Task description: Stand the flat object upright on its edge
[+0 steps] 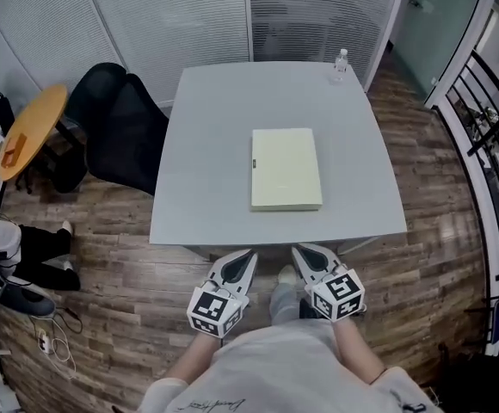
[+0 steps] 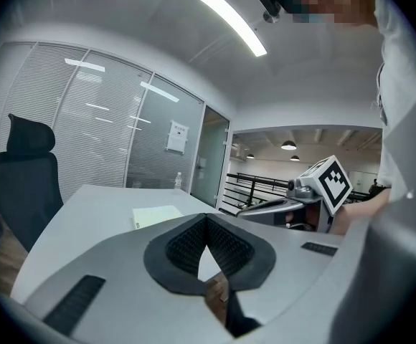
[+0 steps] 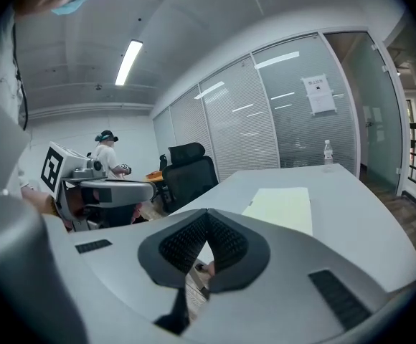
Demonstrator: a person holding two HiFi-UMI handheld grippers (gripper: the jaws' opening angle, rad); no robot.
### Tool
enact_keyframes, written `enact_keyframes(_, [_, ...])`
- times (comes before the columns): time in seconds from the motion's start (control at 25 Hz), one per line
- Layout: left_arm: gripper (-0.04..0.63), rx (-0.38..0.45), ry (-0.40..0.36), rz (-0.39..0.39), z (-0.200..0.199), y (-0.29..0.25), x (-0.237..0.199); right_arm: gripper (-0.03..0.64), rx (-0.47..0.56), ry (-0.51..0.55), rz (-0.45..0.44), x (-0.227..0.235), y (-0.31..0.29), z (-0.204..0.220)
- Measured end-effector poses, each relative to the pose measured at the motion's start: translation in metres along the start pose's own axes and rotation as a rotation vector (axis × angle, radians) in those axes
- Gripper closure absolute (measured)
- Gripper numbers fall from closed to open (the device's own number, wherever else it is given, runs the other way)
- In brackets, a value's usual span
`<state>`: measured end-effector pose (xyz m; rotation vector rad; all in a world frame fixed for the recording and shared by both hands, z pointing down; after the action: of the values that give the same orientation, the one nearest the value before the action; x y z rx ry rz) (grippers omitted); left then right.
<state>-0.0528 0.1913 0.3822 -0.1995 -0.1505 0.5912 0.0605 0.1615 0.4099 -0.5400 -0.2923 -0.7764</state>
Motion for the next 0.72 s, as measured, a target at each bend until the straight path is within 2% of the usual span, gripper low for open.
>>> enact_keyframes(0.32, [0.584, -0.005, -0.002, 0.003, -0.015, -0.07, -0.031, 0.592, -0.046, 0.032, -0.026, 0.049, -0.033, -0.045])
enact_keyframes(0.72, [0.584, -0.026, -0.008, -0.04, -0.029, -0.118, -0.059, 0.592, -0.054, 0.03, -0.063, 0.09, -0.06, -0.08])
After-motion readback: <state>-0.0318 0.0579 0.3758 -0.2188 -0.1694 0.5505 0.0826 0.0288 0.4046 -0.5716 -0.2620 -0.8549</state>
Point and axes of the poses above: the fingertips, and each gripper's own axes: y backward along the fingers, x to its right, z out of its underside, the point moved 2 cm from there along y, backward along the fingers, and after that the axes turned 15 degrees about -y, right-handed, at the moved point
